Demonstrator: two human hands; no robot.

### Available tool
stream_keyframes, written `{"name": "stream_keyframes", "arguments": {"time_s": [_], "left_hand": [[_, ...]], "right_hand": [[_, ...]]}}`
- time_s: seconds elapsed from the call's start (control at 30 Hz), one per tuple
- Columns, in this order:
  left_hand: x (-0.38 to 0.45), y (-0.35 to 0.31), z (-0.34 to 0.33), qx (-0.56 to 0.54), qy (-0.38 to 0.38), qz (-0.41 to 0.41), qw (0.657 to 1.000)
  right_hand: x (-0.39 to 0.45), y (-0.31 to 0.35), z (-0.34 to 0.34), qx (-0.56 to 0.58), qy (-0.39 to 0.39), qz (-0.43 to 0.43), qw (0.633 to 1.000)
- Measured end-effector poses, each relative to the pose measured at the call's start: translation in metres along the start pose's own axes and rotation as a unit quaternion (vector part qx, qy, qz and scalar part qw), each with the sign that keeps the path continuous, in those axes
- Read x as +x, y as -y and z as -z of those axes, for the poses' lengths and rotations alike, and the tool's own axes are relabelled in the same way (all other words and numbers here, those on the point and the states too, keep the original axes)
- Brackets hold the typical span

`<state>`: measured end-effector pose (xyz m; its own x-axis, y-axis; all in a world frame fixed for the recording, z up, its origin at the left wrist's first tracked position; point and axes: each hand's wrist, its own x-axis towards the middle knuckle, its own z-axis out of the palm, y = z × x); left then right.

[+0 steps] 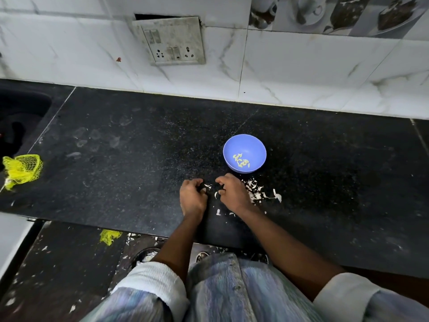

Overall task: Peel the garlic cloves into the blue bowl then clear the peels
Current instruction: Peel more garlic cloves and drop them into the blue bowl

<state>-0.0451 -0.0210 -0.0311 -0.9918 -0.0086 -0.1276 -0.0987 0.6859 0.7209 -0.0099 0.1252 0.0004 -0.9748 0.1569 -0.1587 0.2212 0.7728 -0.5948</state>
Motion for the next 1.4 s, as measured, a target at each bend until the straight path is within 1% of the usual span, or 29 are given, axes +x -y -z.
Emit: {"name": "stream_keyframes", "arguments": {"time_s": [0.07,0.2,0.4,0.5,0.57,0.63,0.77,0.8,0.87,0.93,1.03,1.17,1.3,1.4], "left_hand": [[-0.001,-0.002,-0.001,0.036,0.023,-0.036,0.998],[-0.002,-0.008,0.001,0.085,0.047,-0.070,0.993],[0.001,-0.007,0.001,0.133,0.060,-0.091,0.985],[0.001,-0.015,0.000,0.093,0.045,-0.094,0.990],[0.000,-0.024,0.000,0.061,0.042,-0.094,0.993],[-0.002,-0.033,-0.001,0.033,0.049,-0.092,0.994],[-0.007,-0.048,-0.011,-0.022,0.075,-0.056,0.995],[-0.009,-0.053,-0.014,-0.027,0.083,-0.060,0.994],[-0.010,-0.057,-0.019,-0.030,0.096,-0.073,0.992],[-0.014,-0.064,-0.024,-0.017,0.110,-0.089,0.990],[-0.020,-0.077,-0.030,0.022,0.107,-0.103,0.989],[-0.029,-0.088,-0.034,0.040,0.089,-0.104,0.990],[-0.034,-0.091,-0.039,0.012,0.096,-0.115,0.989],[-0.035,-0.089,-0.044,-0.045,0.104,-0.100,0.988]], "right_hand": [[0.002,0.002,-0.008,-0.010,0.010,-0.008,1.000],[0.001,0.004,-0.014,-0.031,0.002,-0.014,0.999],[-0.003,0.003,-0.013,-0.047,0.007,0.009,0.999],[-0.005,0.006,-0.011,-0.060,0.027,0.019,0.998],[-0.006,0.008,-0.009,-0.046,0.015,0.010,0.999],[-0.007,0.007,-0.003,-0.011,-0.011,-0.027,1.000],[-0.011,-0.007,0.007,0.054,-0.098,-0.093,0.989],[-0.013,-0.012,0.011,0.069,-0.119,-0.103,0.985],[-0.015,-0.018,0.015,0.090,-0.137,-0.118,0.979],[-0.018,-0.027,0.022,0.087,-0.150,-0.130,0.976],[-0.023,-0.038,0.032,0.066,-0.151,-0.130,0.978],[-0.032,-0.045,0.044,0.087,-0.154,-0.143,0.974],[-0.033,-0.052,0.046,0.125,-0.159,-0.146,0.968],[-0.034,-0.055,0.048,0.172,-0.170,-0.146,0.959]]}}
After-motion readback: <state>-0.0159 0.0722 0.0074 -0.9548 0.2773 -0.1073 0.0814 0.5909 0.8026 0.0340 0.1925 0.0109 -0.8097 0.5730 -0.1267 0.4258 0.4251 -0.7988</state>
